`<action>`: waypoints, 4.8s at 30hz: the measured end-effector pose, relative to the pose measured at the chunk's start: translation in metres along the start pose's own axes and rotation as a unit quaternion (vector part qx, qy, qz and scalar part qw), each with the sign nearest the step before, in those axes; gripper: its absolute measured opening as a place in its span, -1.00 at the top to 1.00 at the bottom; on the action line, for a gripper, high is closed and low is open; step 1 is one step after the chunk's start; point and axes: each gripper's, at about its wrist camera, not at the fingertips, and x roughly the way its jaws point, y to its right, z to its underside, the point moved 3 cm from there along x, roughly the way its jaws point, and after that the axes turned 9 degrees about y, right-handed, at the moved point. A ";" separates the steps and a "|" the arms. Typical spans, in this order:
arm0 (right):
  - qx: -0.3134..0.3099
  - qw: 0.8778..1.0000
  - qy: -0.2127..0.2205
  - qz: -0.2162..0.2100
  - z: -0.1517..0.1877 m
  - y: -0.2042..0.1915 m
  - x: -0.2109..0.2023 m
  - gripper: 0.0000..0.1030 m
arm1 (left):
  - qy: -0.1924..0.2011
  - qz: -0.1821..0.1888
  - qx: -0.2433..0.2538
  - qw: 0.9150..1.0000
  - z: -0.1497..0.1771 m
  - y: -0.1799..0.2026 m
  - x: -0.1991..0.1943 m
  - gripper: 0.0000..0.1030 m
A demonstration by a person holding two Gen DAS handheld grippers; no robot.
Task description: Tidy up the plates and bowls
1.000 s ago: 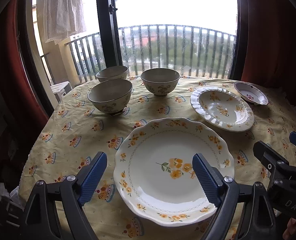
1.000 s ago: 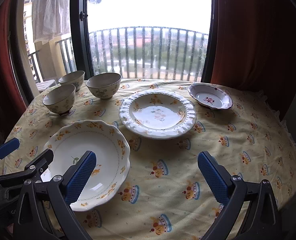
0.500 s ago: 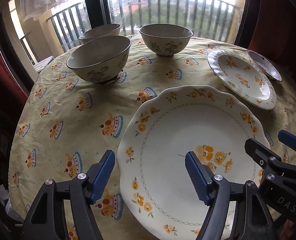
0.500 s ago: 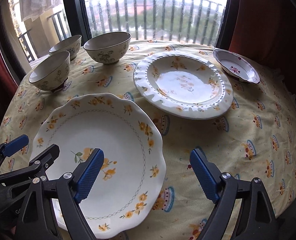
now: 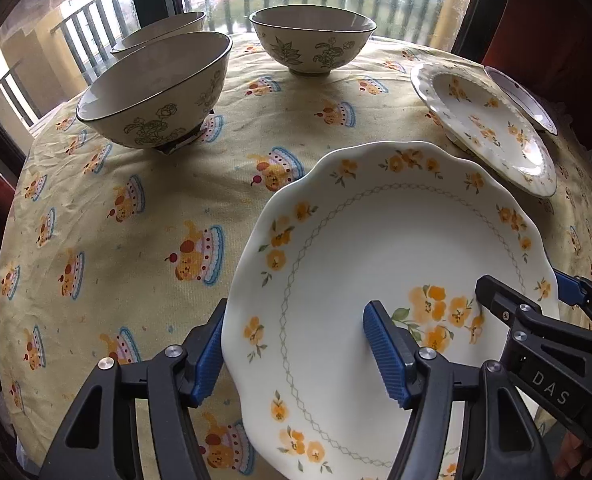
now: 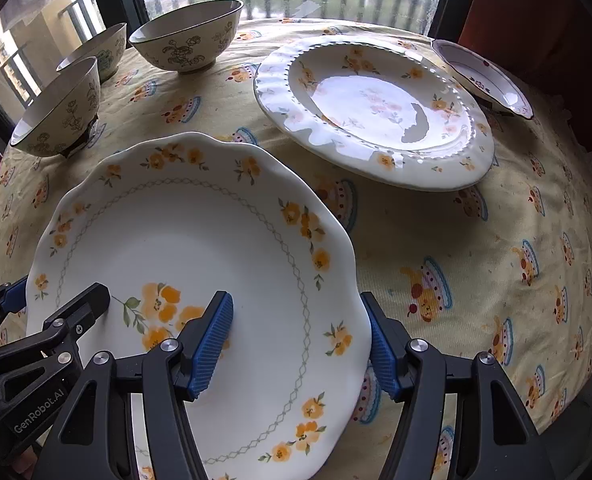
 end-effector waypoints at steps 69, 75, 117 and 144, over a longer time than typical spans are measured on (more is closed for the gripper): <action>-0.004 0.999 0.023 0.021 -0.010 0.267 -0.015 -0.27 | 0.017 -0.004 -0.017 1.000 -0.051 0.267 0.006 -0.49; 0.008 1.000 0.013 0.015 -0.013 0.286 -0.003 -0.25 | 0.007 -0.008 -0.033 0.999 -0.055 0.280 0.022 -0.50; 0.074 0.997 0.026 0.003 -0.053 0.229 -0.061 -0.71 | 0.013 -0.013 -0.023 1.000 -0.097 0.201 -0.022 -0.76; 0.081 0.996 0.043 -0.015 -0.173 0.192 0.004 -0.58 | 0.046 -0.039 -0.025 0.998 -0.209 0.151 0.037 -0.67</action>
